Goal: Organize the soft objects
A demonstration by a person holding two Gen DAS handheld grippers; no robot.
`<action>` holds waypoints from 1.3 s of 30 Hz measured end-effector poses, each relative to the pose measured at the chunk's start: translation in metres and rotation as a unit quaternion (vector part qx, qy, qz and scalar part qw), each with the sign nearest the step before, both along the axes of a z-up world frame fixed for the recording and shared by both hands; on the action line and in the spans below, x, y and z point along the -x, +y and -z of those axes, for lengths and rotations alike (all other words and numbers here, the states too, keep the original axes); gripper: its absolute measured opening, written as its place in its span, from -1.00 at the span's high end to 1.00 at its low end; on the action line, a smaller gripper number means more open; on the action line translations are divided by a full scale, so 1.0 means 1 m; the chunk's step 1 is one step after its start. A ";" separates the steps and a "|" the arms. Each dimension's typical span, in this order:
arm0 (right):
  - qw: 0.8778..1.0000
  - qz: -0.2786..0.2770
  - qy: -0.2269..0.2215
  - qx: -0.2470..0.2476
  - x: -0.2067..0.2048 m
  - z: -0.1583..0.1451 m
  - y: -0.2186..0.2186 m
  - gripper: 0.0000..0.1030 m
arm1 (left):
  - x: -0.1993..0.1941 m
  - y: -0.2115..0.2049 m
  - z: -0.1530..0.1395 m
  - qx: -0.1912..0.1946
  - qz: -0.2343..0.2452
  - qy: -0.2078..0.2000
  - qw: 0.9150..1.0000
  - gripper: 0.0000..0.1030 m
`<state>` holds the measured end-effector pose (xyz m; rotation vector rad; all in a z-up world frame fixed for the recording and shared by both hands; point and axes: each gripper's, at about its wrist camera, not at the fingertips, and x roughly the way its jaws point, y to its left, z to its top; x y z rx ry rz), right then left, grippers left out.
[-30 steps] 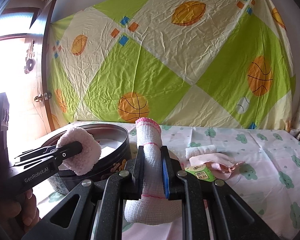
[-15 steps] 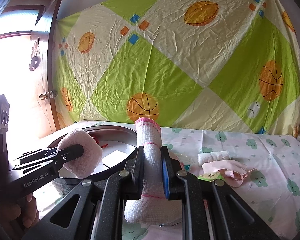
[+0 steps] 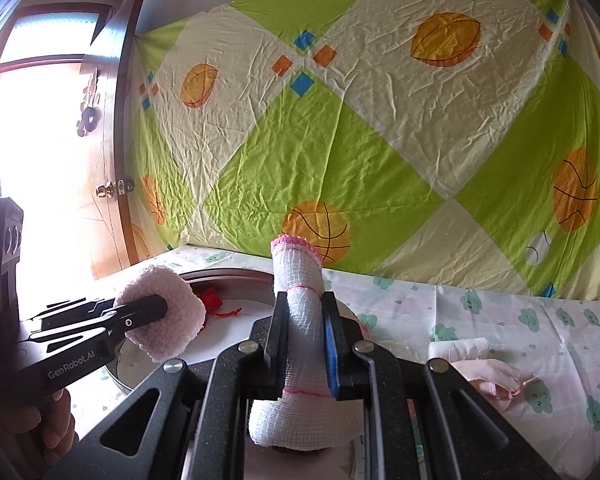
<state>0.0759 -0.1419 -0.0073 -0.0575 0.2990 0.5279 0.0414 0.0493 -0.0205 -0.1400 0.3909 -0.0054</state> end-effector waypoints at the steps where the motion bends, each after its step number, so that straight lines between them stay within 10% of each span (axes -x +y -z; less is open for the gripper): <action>1: 1.000 -0.004 -0.001 0.001 -0.001 -0.002 0.004 0.68 | -0.002 0.004 -0.001 0.001 0.001 0.003 1.000 0.70; 32: 0.990 -0.053 0.120 0.055 -0.111 0.032 0.103 0.67 | -0.119 0.069 0.011 0.044 0.012 0.188 0.981 0.69; 37: 0.988 -0.062 0.132 0.052 -0.112 0.037 0.104 0.40 | -0.117 0.073 0.012 0.031 -0.008 0.190 0.981 0.18; 39: 0.988 -0.061 0.136 0.042 -0.111 0.036 0.102 -0.11 | -0.113 0.076 0.008 0.028 -0.021 0.180 0.983 -0.33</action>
